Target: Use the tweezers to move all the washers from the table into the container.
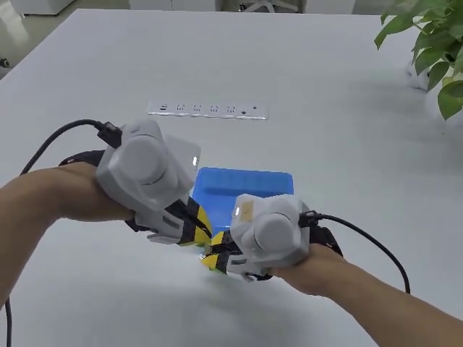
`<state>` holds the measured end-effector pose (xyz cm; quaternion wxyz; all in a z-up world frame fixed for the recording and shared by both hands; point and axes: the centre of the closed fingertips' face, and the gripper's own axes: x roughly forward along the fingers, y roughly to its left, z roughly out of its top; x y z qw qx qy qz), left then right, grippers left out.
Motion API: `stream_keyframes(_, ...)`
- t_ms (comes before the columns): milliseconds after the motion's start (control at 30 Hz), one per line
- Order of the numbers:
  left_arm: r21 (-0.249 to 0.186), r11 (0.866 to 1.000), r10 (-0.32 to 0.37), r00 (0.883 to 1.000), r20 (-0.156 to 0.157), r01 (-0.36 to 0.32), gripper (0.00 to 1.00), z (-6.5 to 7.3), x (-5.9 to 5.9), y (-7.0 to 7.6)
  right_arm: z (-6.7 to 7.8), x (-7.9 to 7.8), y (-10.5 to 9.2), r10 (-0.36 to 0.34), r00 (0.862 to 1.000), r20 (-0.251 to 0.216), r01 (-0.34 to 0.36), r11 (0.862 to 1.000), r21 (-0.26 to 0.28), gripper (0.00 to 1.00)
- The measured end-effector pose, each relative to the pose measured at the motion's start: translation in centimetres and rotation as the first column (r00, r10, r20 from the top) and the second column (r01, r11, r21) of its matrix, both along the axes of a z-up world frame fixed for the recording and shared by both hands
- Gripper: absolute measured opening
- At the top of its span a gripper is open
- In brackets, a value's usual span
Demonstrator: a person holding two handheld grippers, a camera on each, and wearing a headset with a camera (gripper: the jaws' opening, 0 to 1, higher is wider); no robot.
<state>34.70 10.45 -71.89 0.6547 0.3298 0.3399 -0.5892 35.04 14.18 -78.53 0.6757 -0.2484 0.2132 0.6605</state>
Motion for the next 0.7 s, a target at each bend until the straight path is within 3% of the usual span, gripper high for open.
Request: stream_keyframes(700, 0.002, 1.000, -0.014, 0.999, 0.042, 0.014, 0.06, 2.7, -0.5, -0.4, 2.7, -0.2, -0.2, 0.010, 0.999, 0.038, -0.010, 1.000, 0.004, 0.10)
